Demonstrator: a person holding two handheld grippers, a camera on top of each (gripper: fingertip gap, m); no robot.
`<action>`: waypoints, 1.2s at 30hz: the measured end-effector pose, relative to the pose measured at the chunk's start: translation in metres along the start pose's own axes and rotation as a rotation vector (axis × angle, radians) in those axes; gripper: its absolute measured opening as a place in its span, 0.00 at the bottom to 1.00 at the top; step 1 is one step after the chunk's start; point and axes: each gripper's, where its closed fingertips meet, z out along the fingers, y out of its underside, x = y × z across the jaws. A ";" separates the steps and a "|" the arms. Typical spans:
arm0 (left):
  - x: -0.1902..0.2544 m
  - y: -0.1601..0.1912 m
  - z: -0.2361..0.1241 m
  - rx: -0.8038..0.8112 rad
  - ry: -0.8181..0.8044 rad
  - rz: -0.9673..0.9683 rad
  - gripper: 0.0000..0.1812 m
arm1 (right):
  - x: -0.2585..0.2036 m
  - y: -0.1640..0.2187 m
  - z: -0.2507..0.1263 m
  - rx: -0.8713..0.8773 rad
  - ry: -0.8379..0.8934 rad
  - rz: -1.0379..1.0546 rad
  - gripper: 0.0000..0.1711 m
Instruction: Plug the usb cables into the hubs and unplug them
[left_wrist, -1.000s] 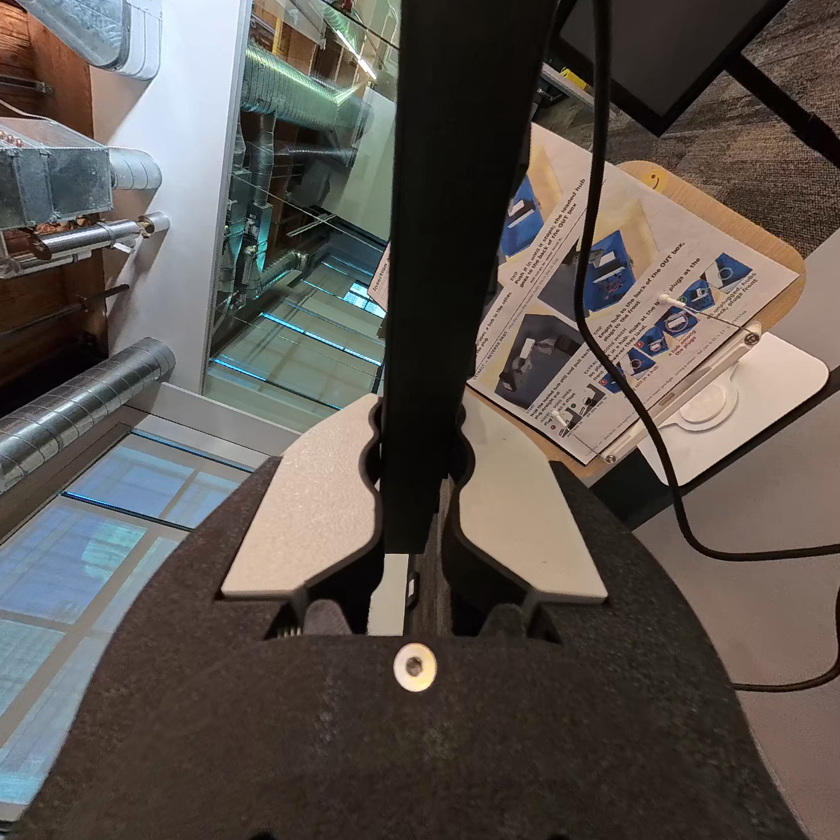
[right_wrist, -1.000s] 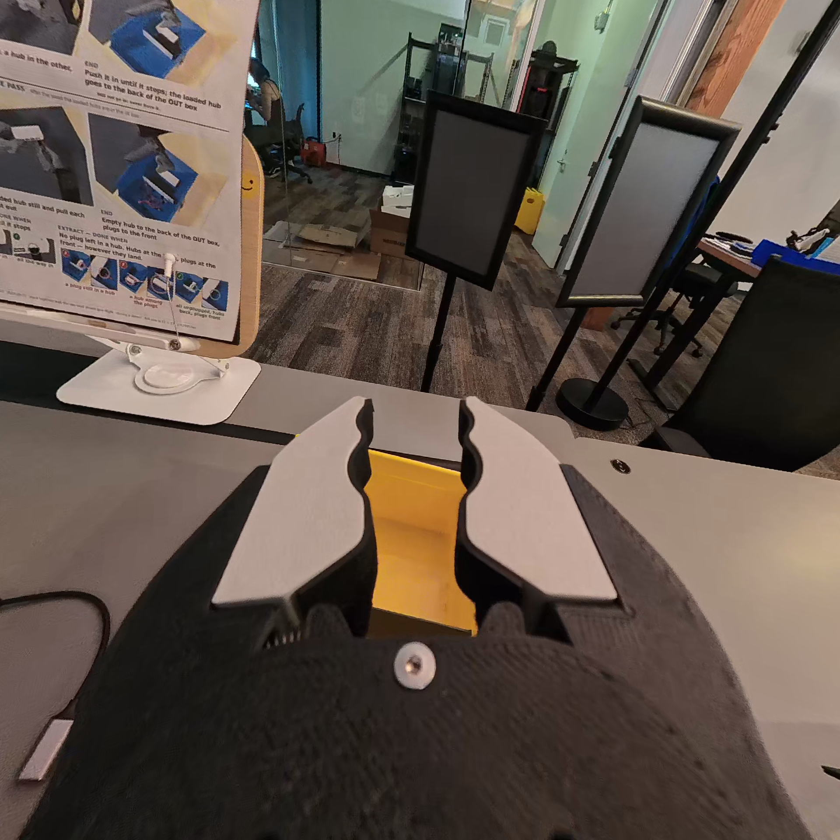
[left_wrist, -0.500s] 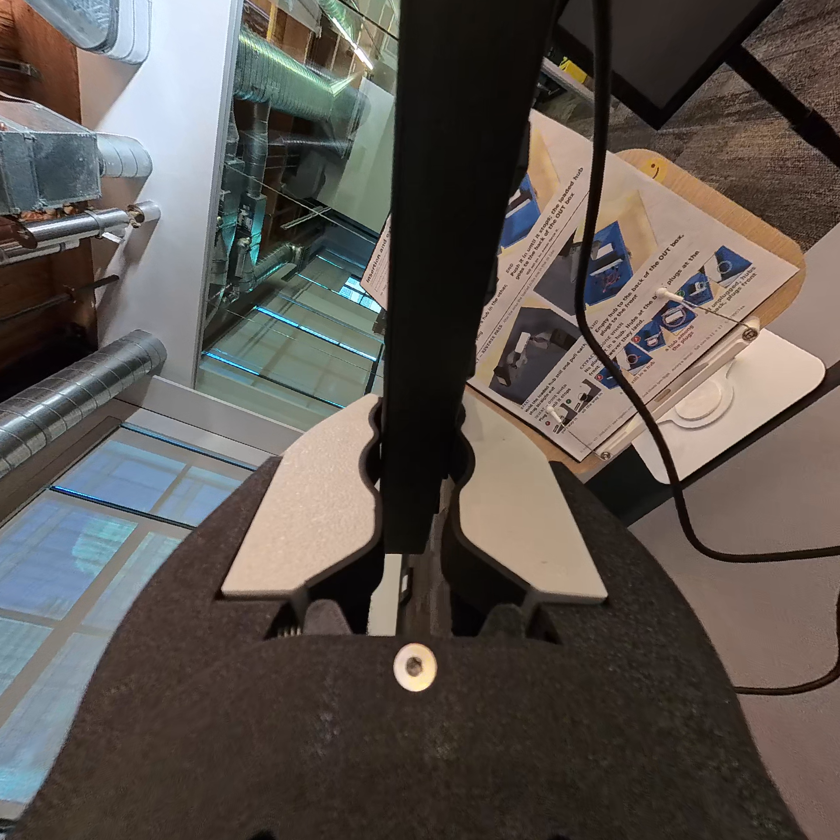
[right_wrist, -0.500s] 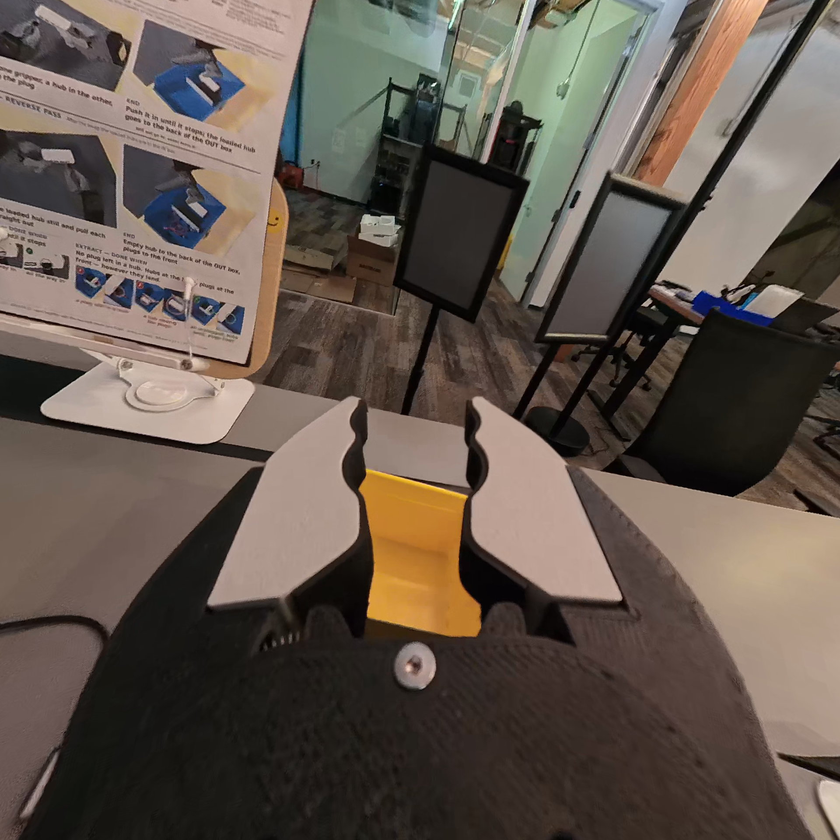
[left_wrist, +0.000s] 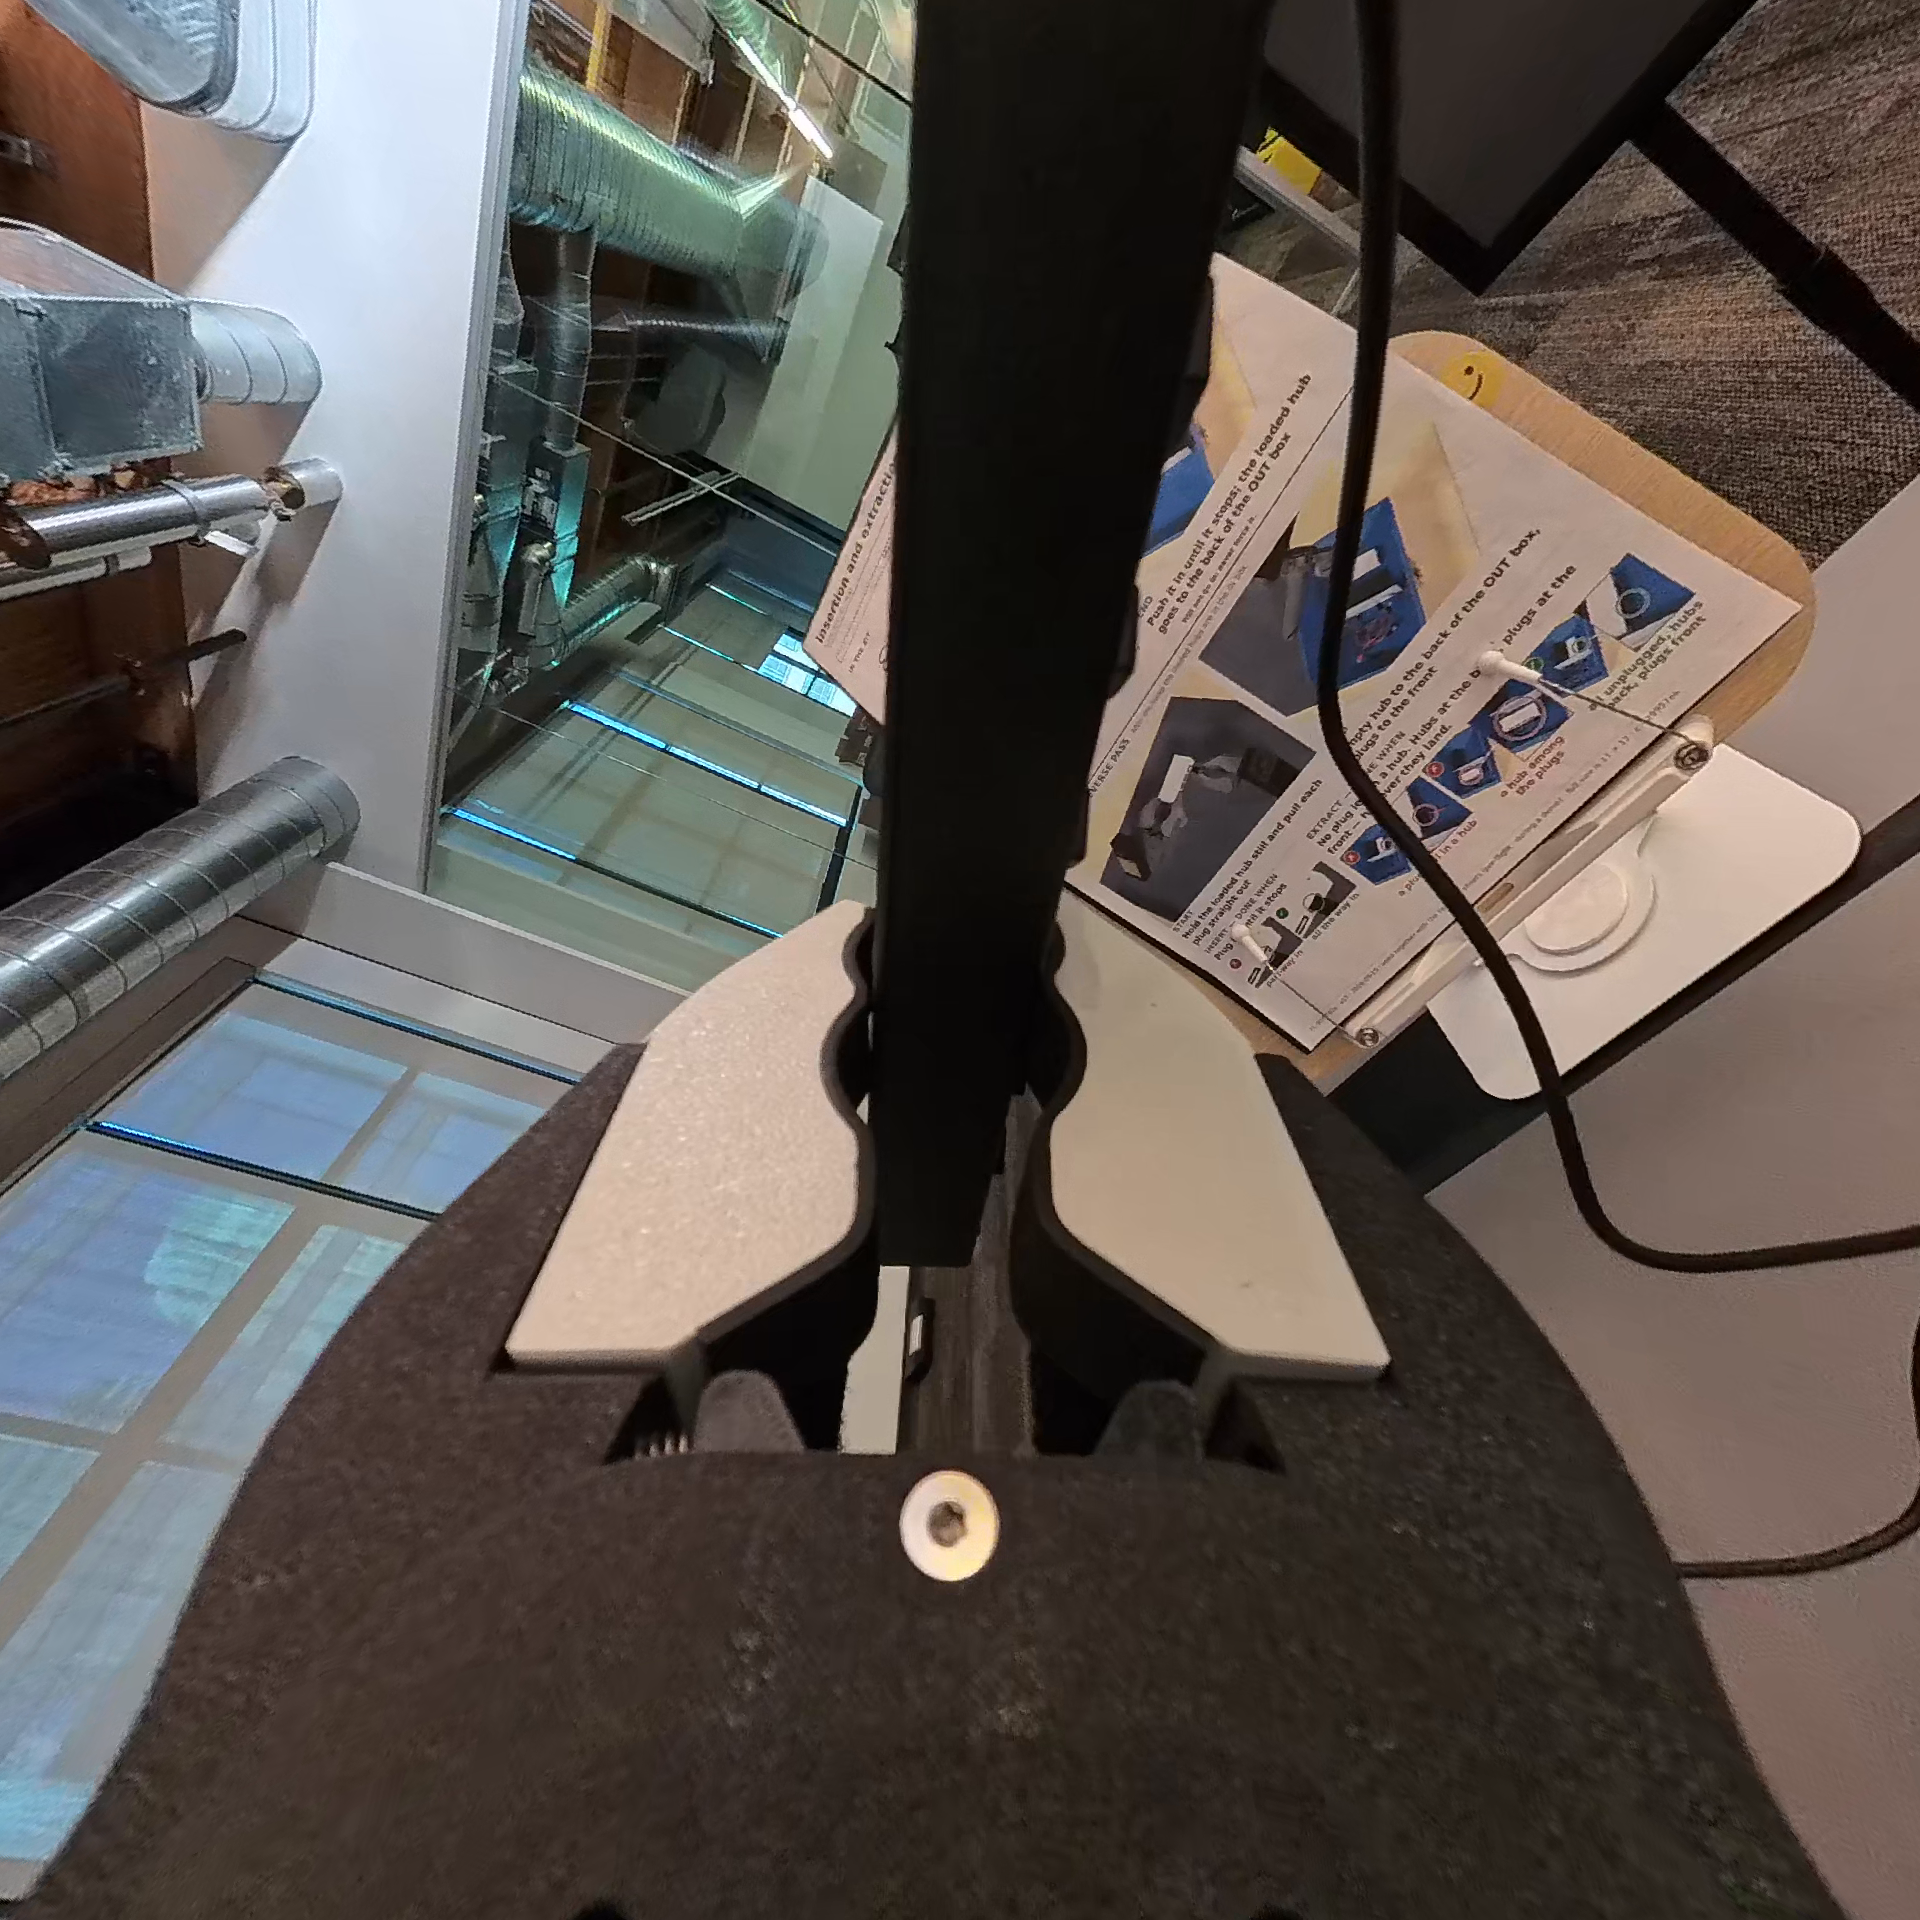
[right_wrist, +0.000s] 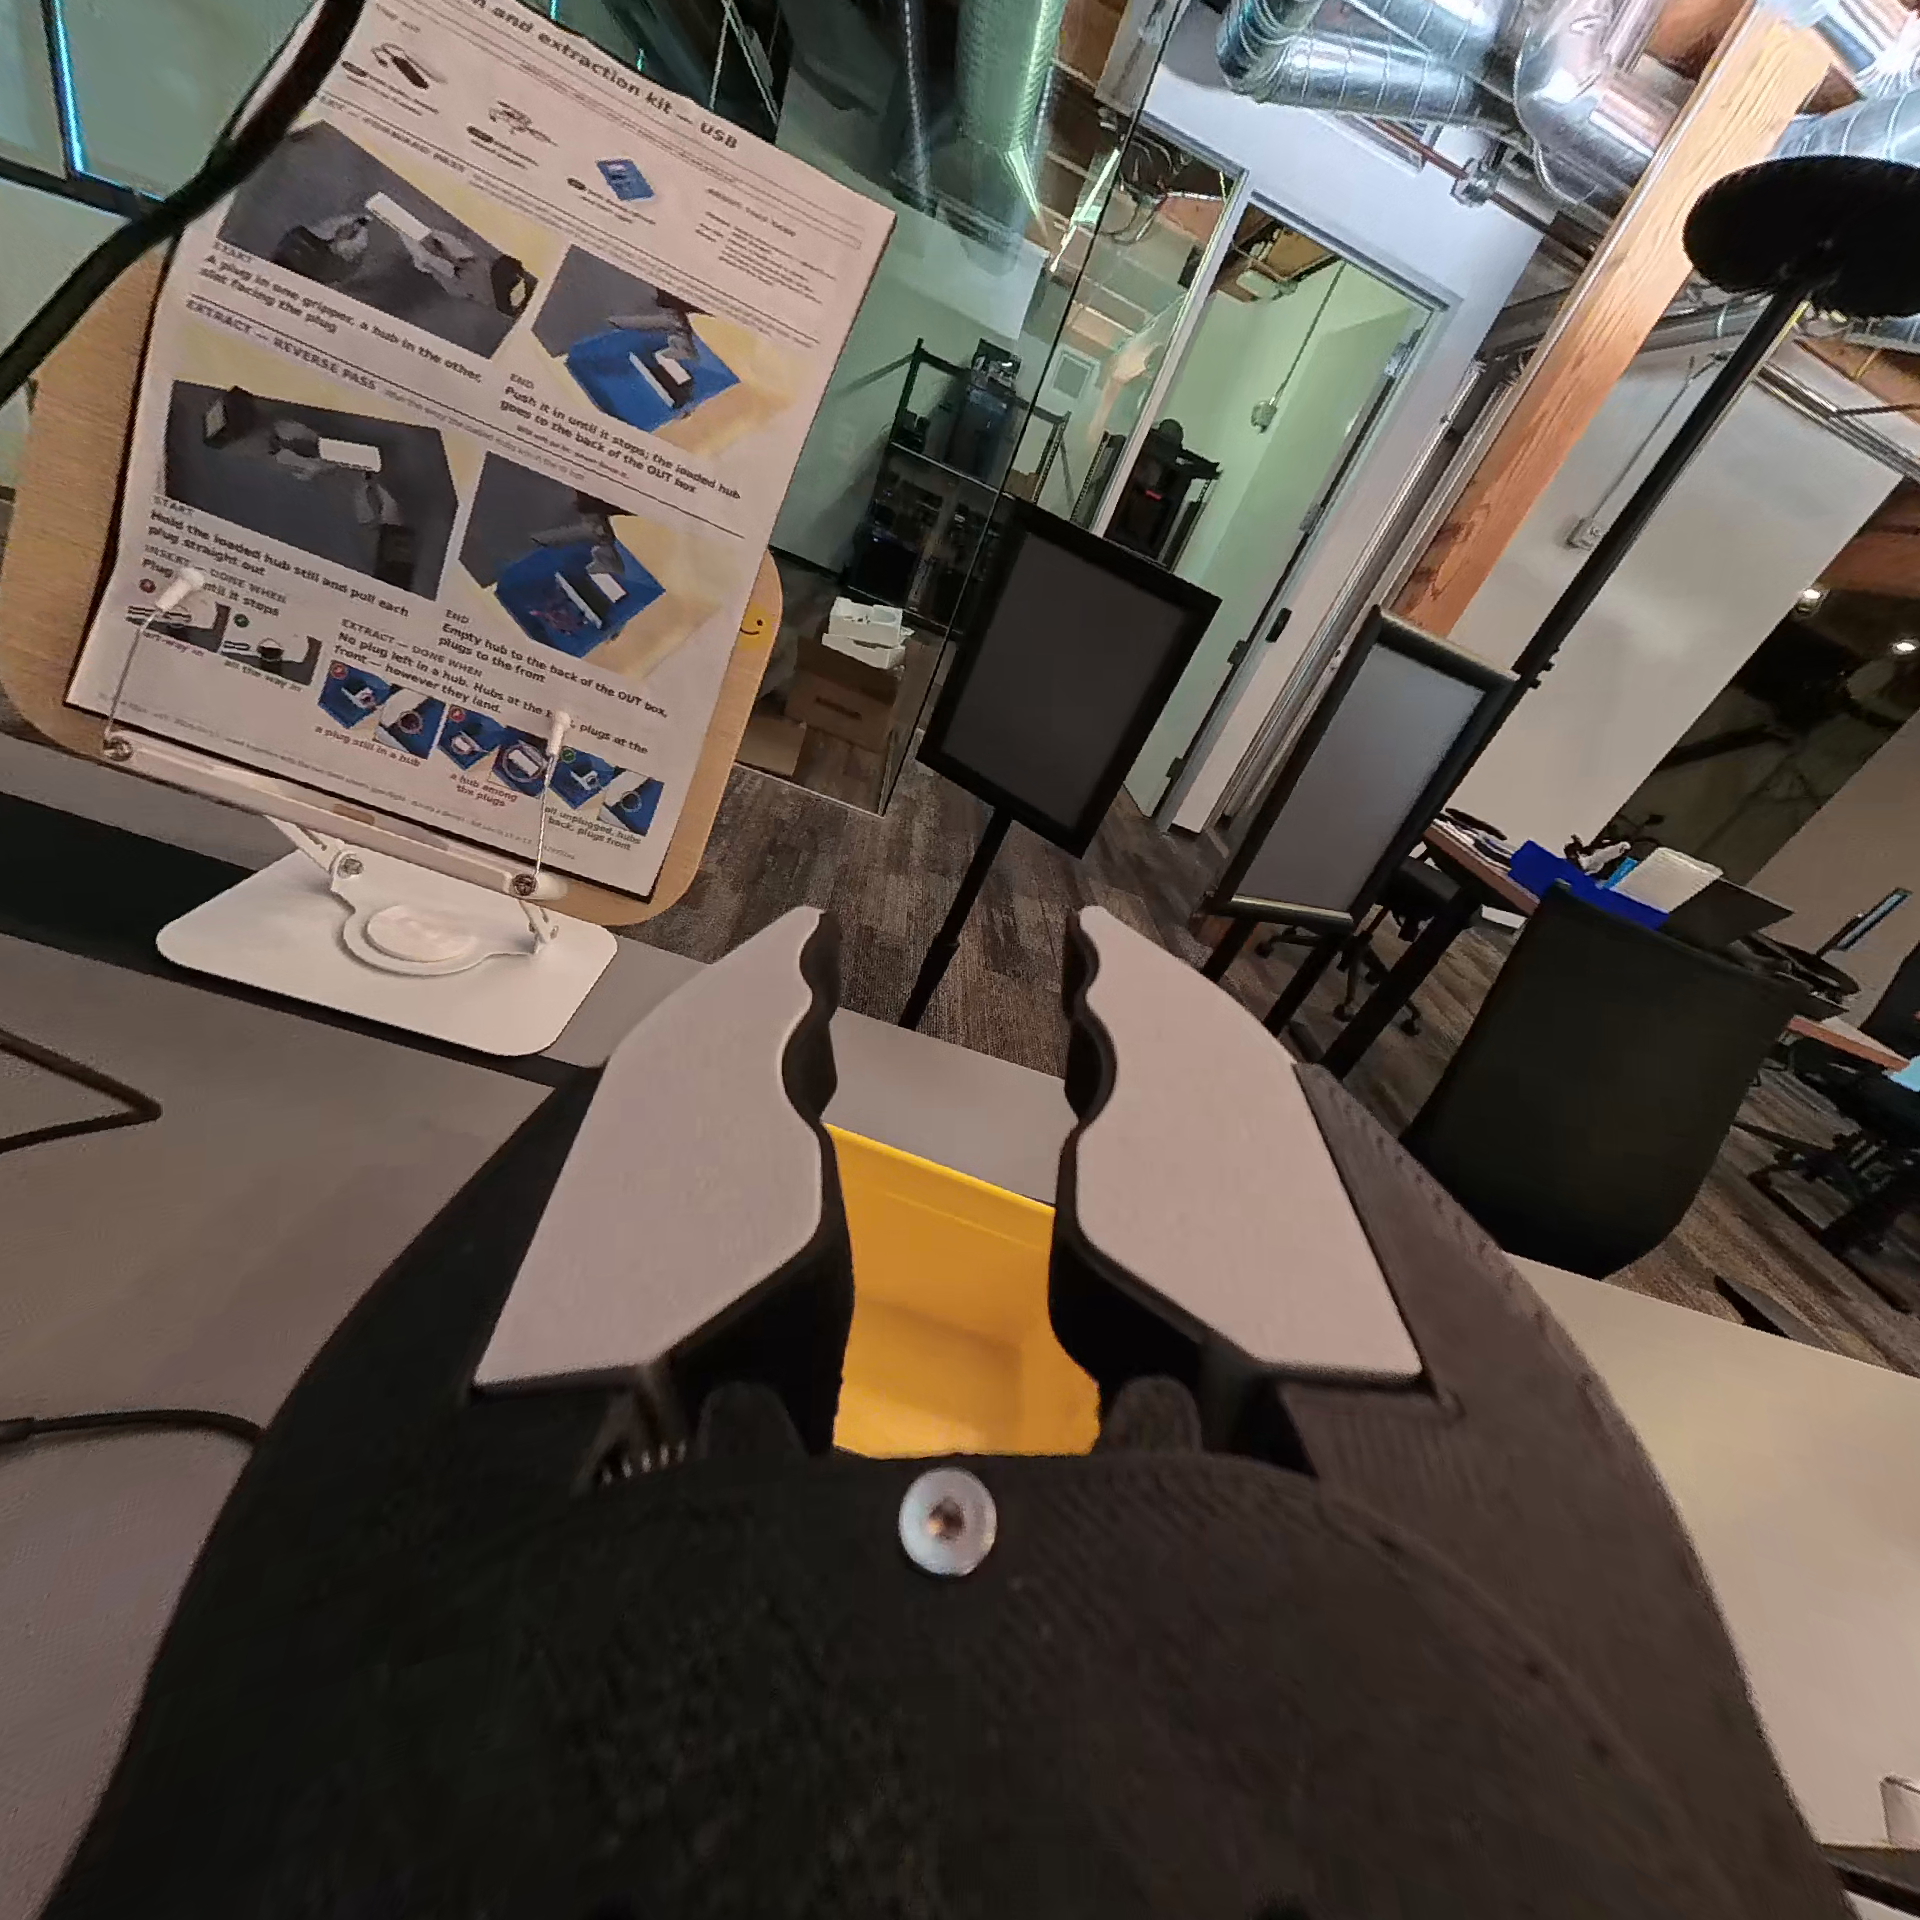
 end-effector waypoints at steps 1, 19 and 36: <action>-0.001 0.000 -0.001 0.001 -0.001 0.001 0.14 | -0.001 0.000 0.000 -0.003 -0.001 -0.004 0.24; -0.030 -0.030 -0.027 0.039 -0.031 0.010 0.14 | -0.051 0.000 0.011 0.041 -0.277 0.078 0.27; -0.102 -0.053 -0.083 0.053 -0.075 -0.018 0.14 | -0.319 0.039 0.019 0.014 -1.013 0.636 0.40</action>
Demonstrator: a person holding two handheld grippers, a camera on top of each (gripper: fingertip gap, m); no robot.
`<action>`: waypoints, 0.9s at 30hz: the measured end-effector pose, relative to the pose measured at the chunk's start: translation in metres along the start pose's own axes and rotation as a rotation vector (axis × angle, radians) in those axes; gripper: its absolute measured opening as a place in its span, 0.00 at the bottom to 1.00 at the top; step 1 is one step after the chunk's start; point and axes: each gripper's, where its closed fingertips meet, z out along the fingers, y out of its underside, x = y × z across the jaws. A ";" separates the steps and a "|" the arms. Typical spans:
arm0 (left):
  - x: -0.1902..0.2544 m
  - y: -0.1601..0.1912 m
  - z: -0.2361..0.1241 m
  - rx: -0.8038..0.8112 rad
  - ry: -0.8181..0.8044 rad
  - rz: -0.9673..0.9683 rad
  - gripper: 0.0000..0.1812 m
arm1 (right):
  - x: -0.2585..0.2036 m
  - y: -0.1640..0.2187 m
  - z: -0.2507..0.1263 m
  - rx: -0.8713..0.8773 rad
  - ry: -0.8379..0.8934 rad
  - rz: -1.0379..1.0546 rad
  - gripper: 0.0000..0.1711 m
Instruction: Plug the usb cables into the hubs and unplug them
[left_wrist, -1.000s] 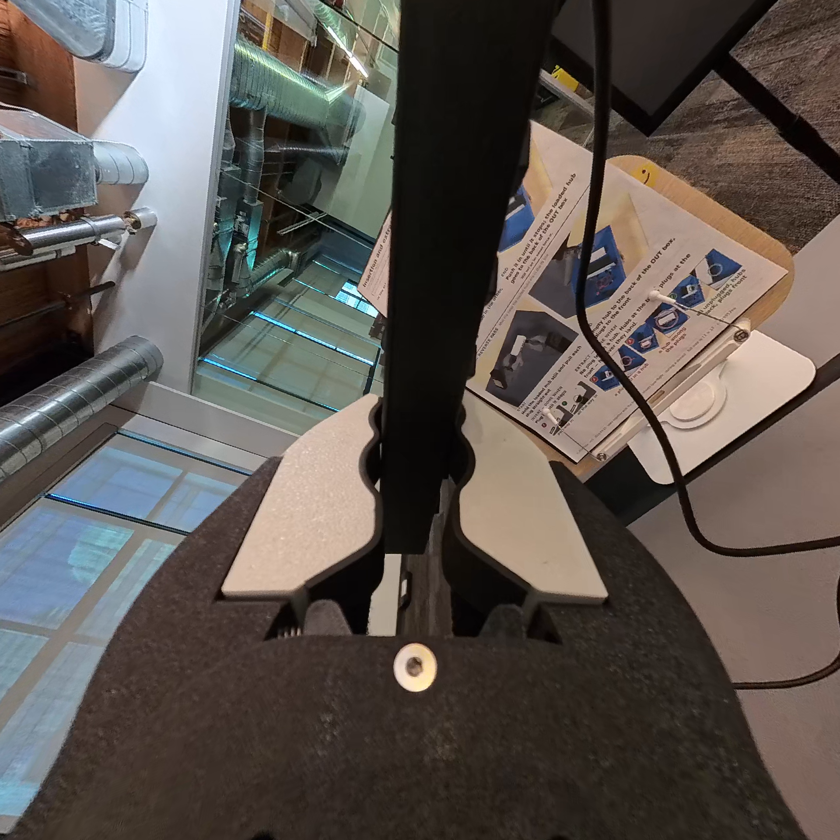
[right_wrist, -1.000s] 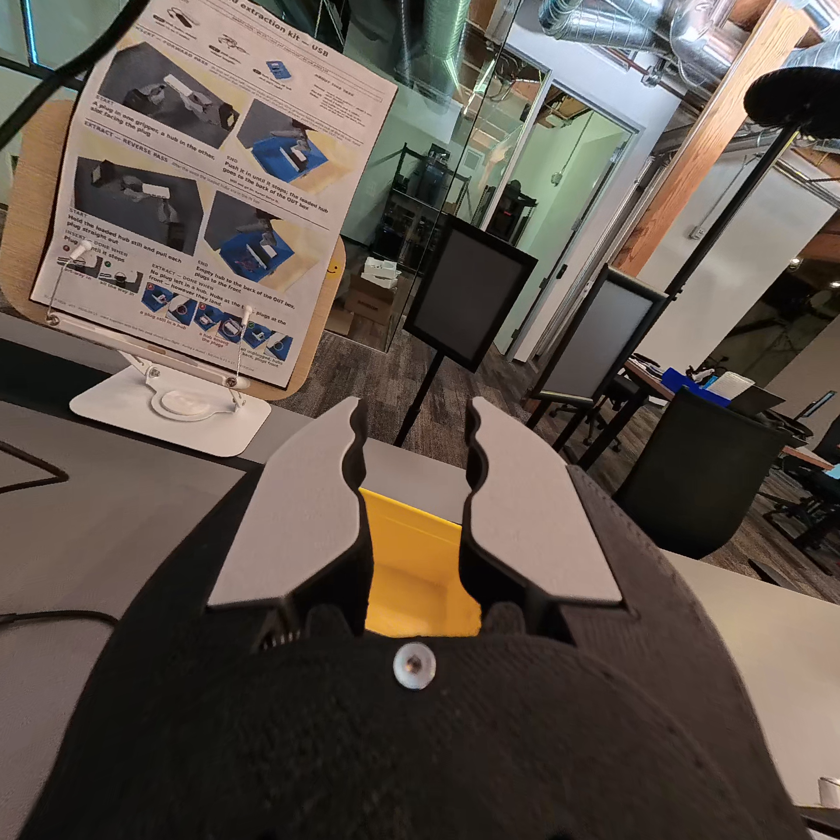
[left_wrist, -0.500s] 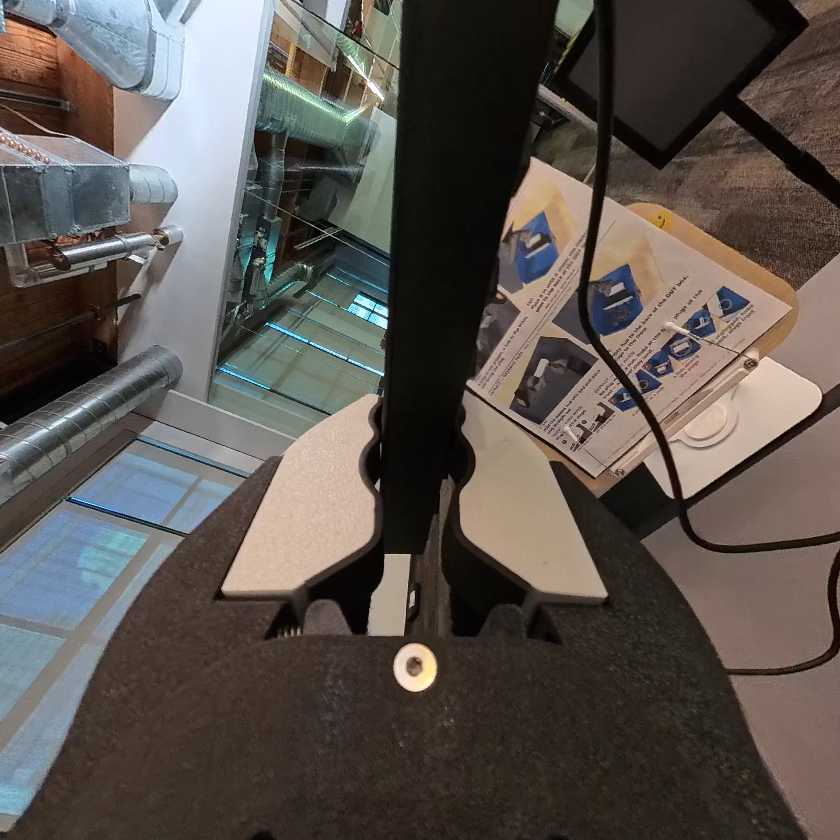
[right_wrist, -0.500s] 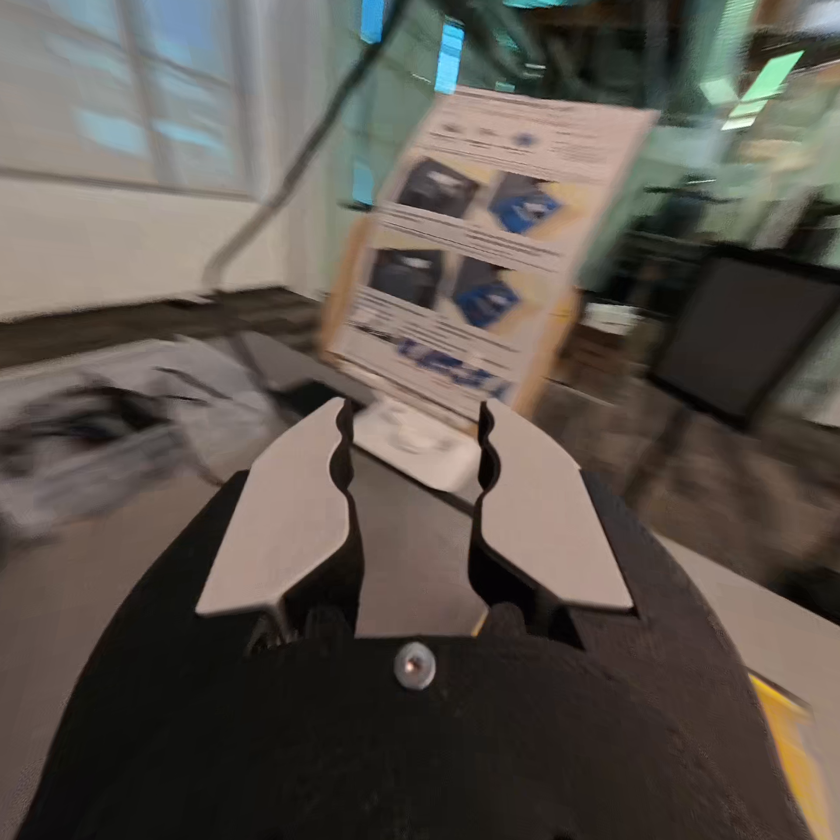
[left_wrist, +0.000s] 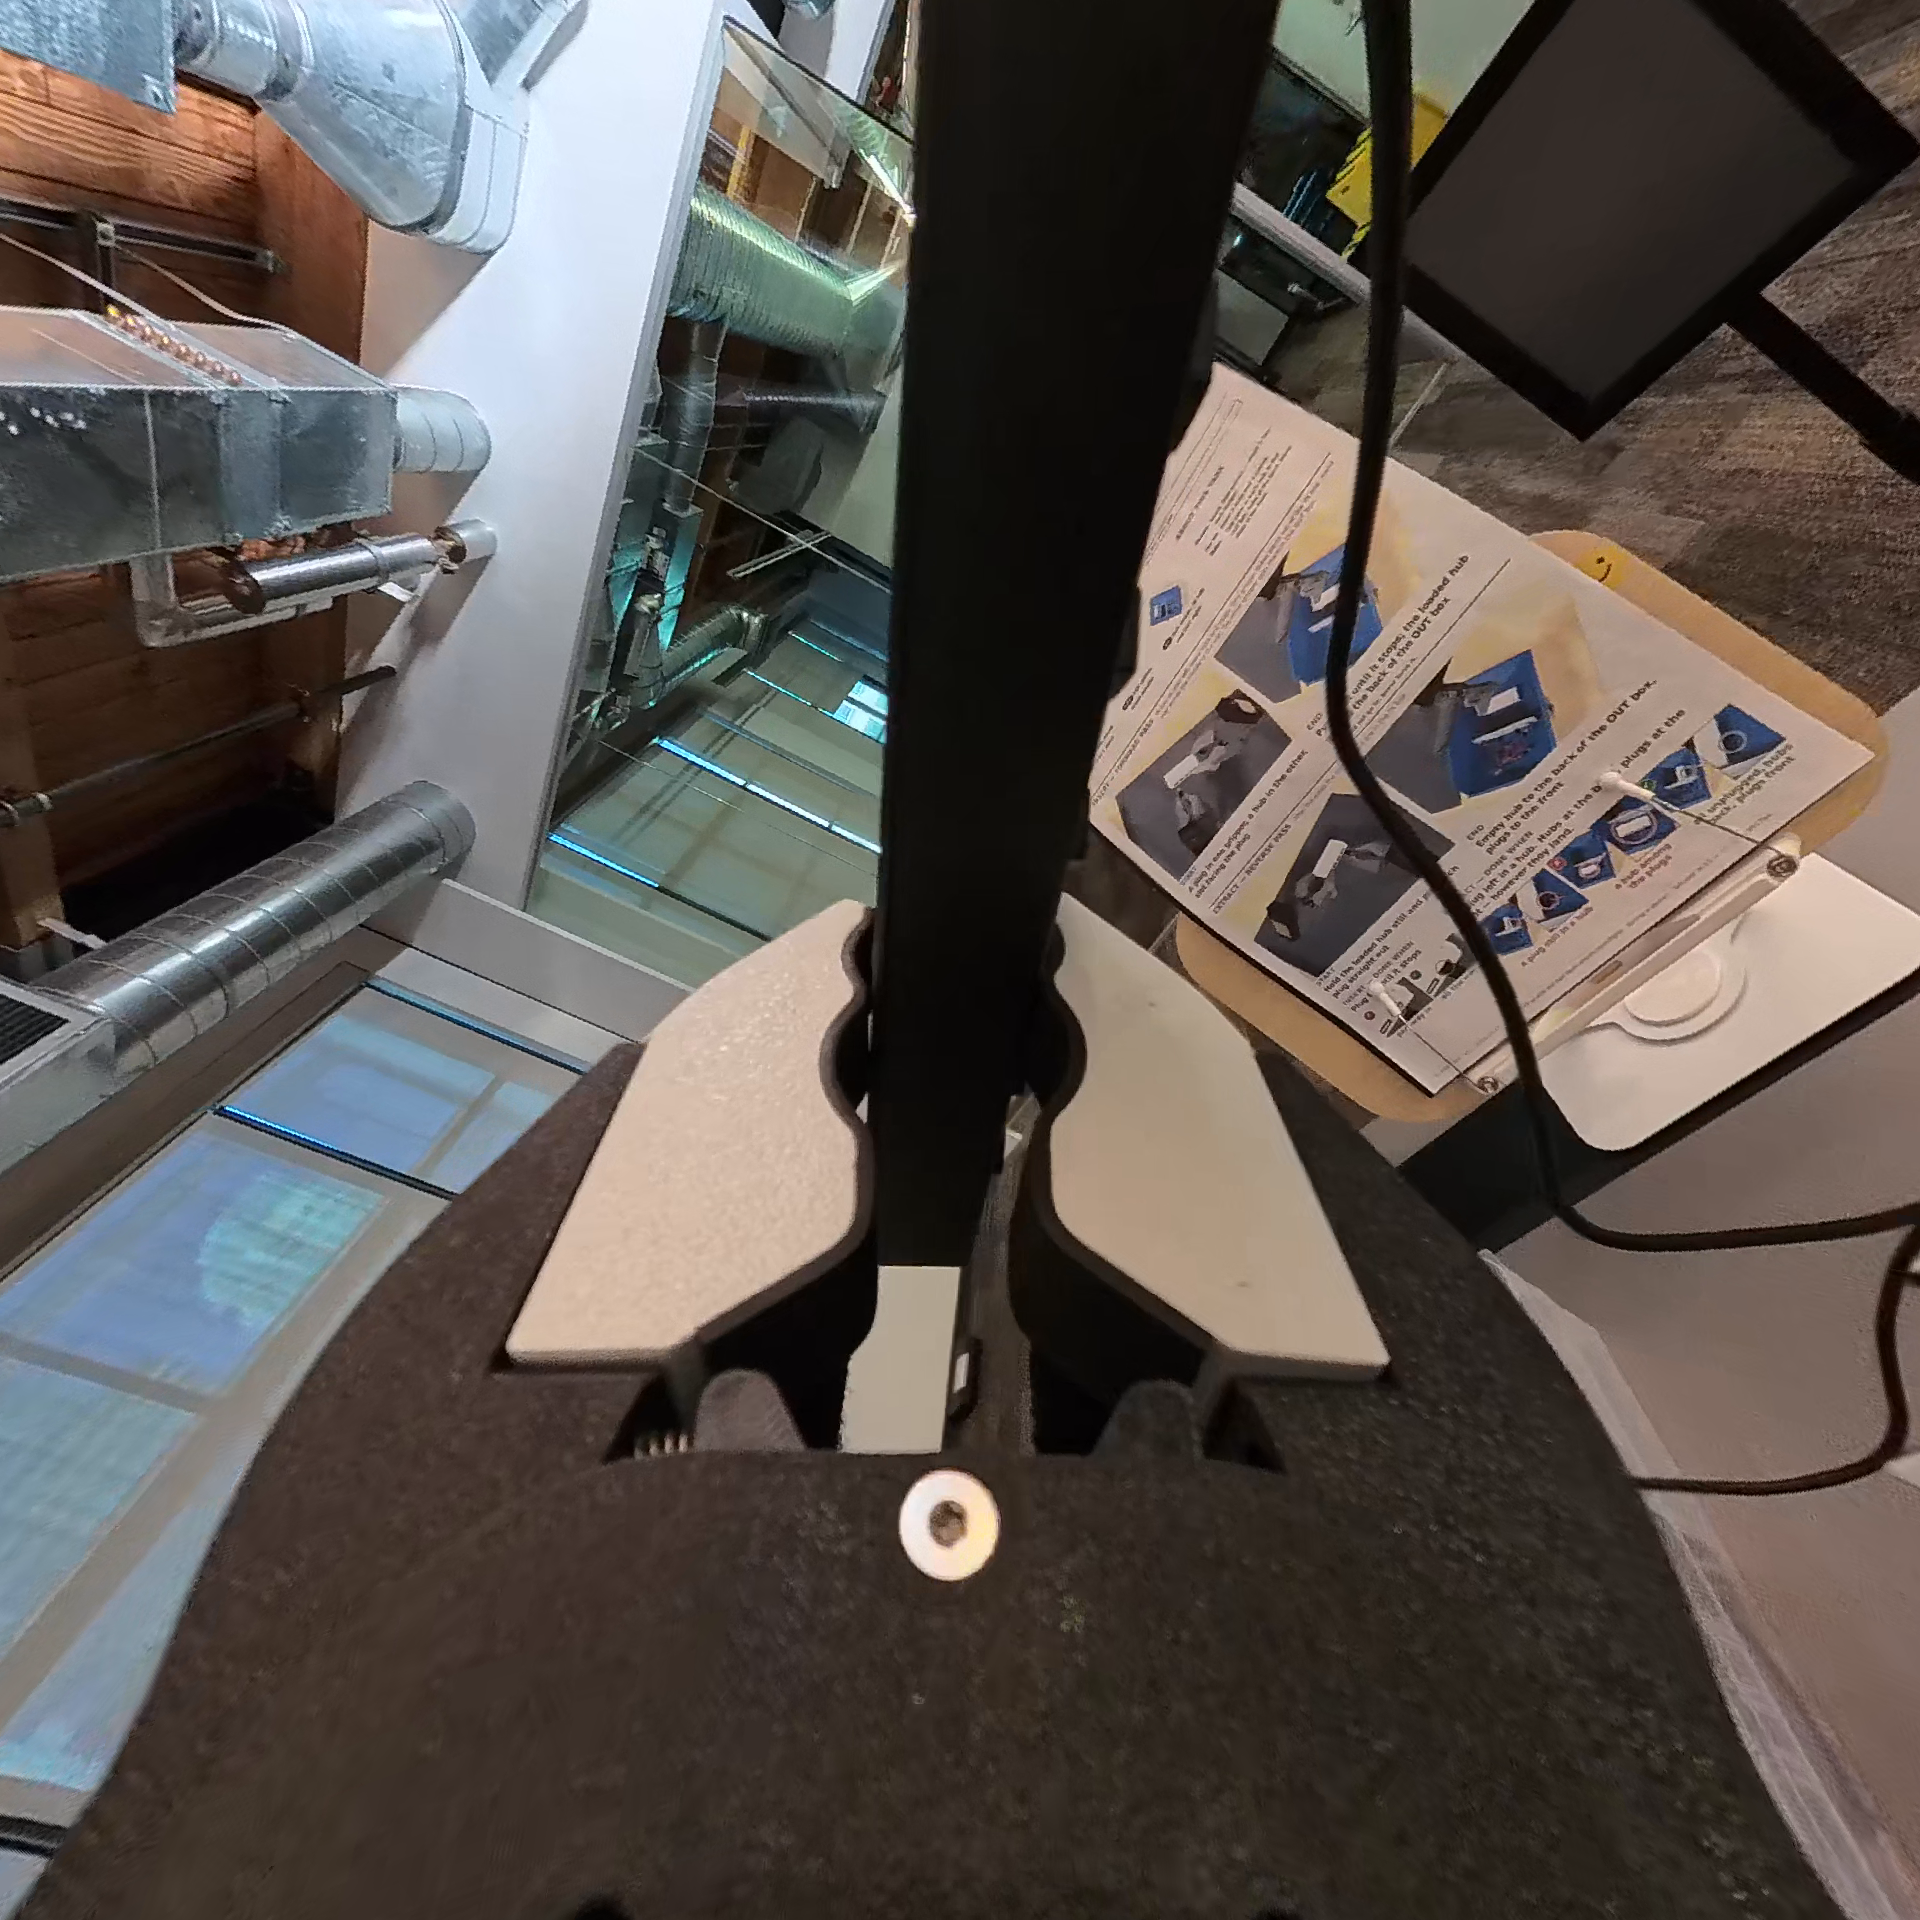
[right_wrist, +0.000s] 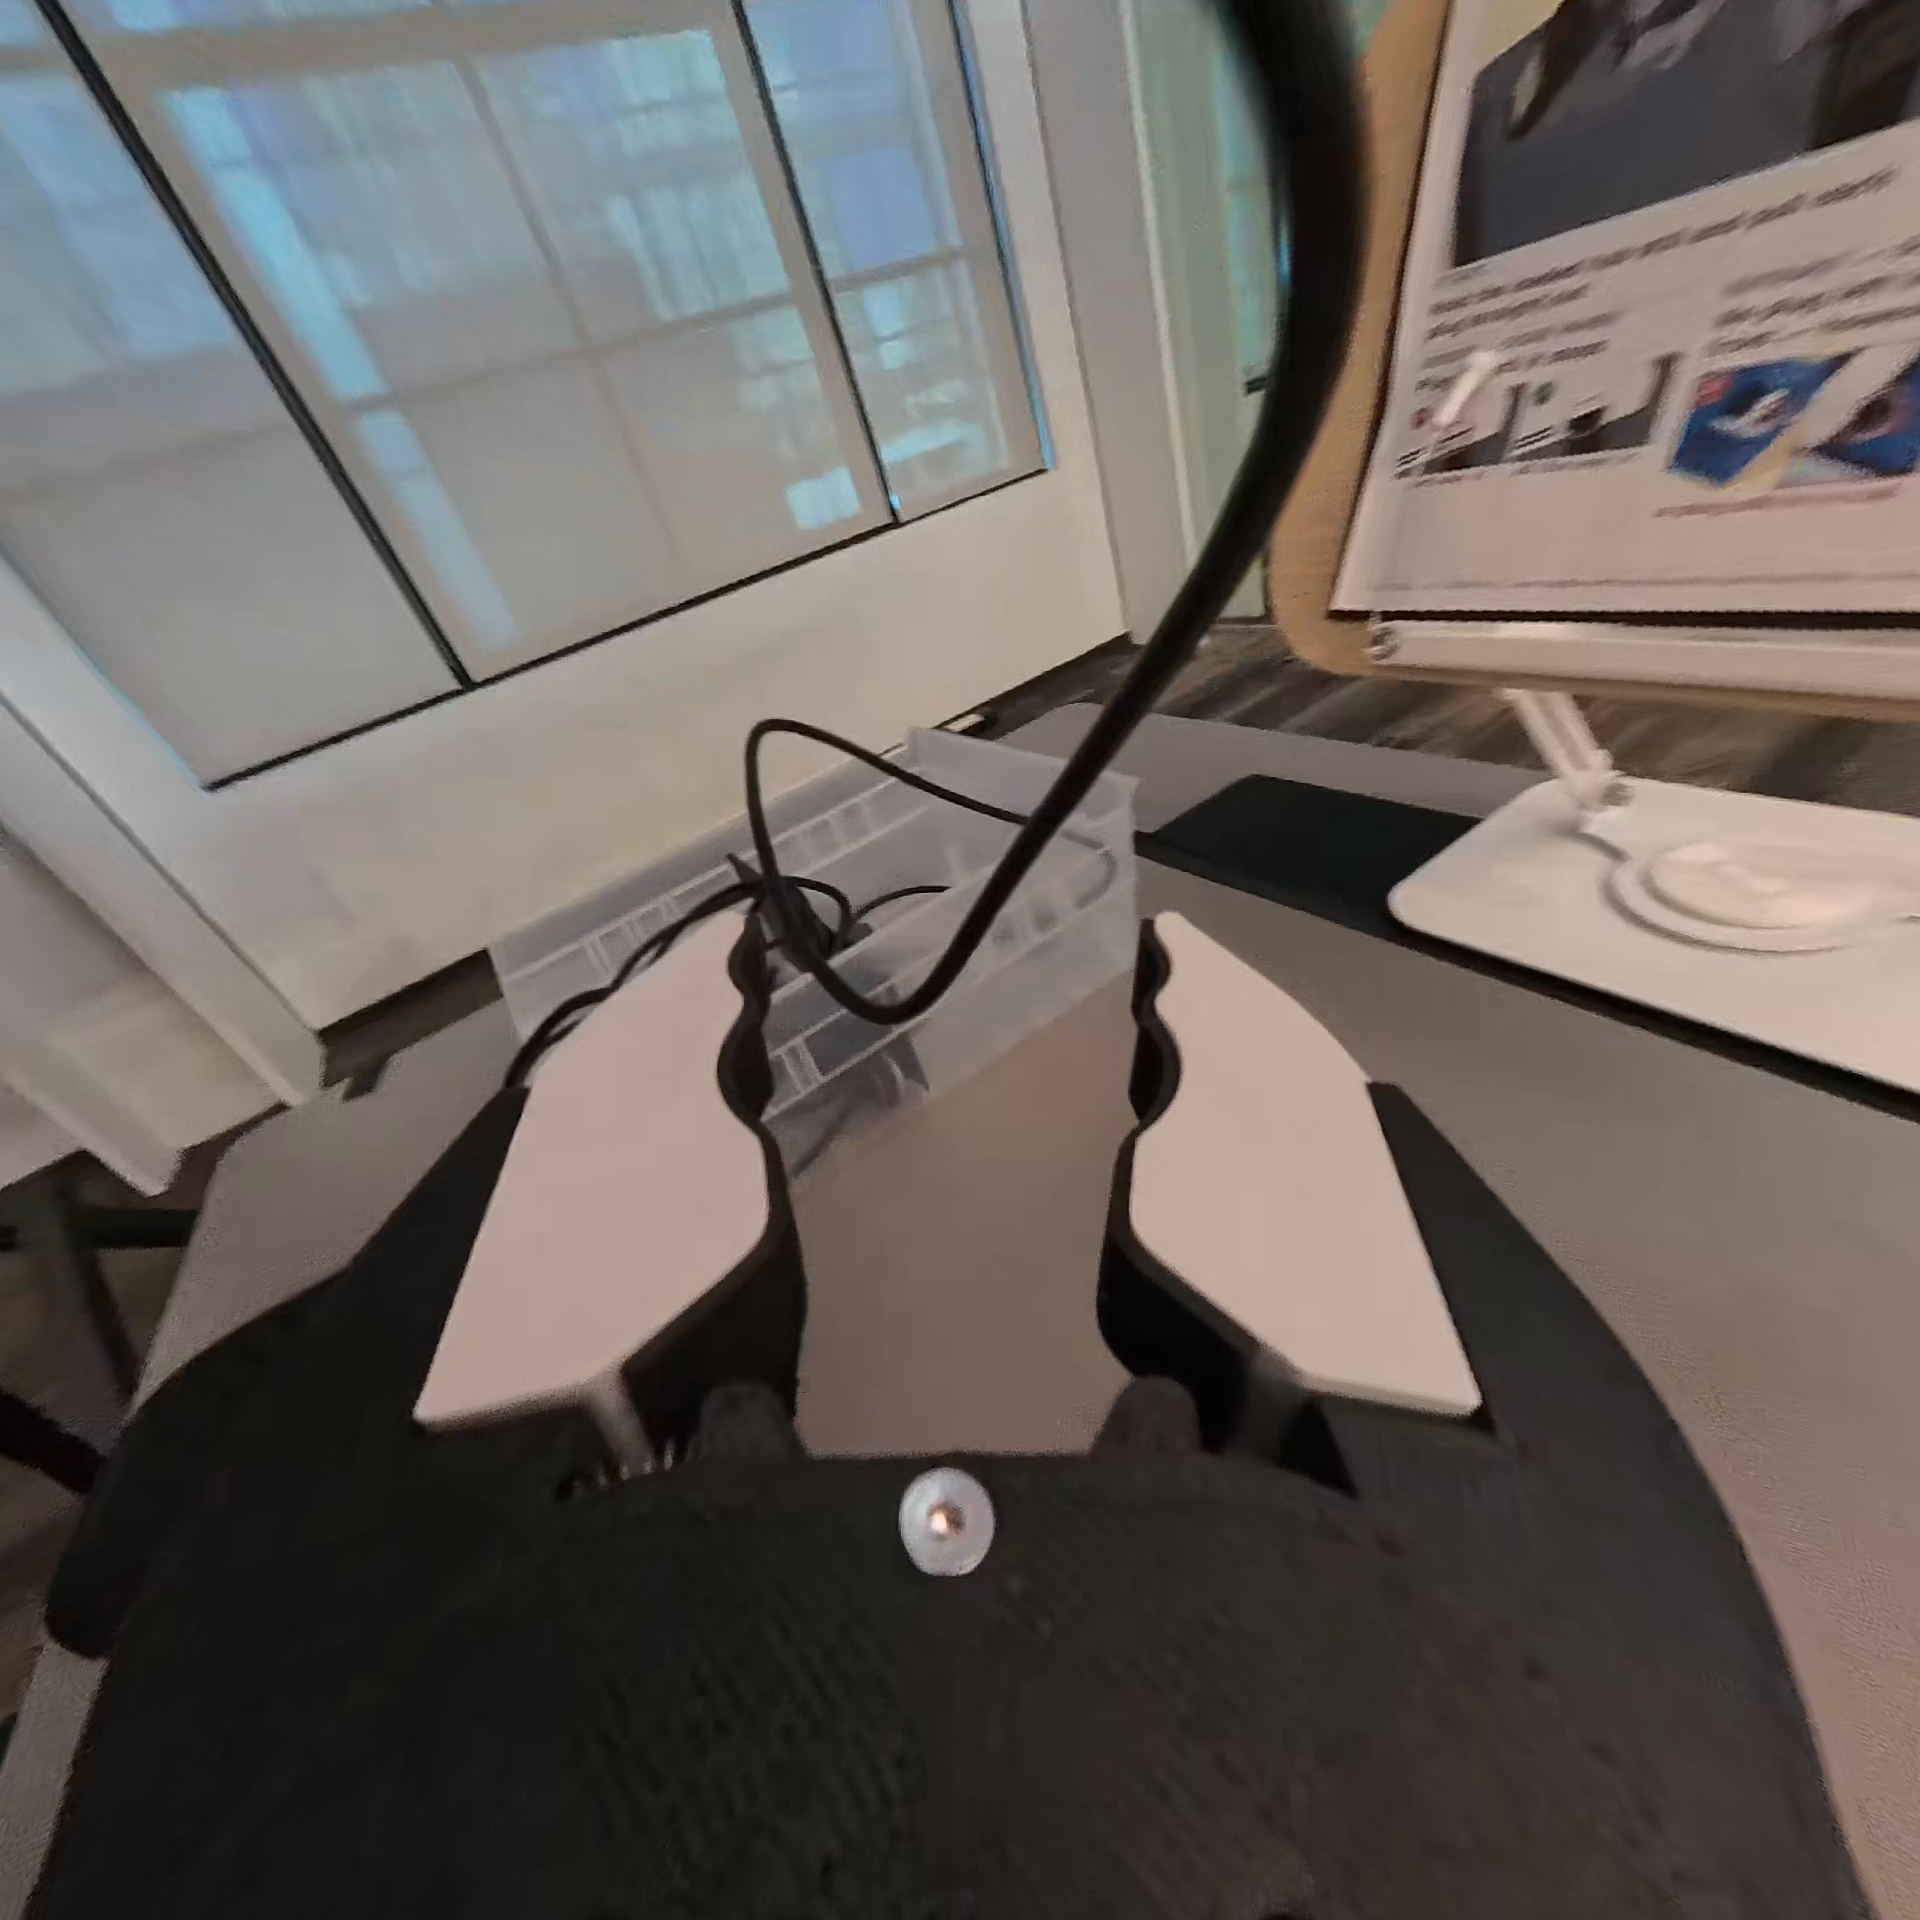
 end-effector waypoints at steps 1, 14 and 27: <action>-0.002 0.001 -0.001 -0.002 0.003 -0.005 0.14 | -0.004 0.004 0.008 -0.001 -0.029 0.016 0.38; -0.046 0.061 -0.005 -0.127 -0.081 0.051 0.14 | -0.022 -0.054 0.030 0.163 -0.231 0.116 0.02; -0.113 0.153 -0.027 -0.264 -0.126 -0.063 0.14 | -0.090 -0.261 0.018 0.112 -0.092 -0.362 0.02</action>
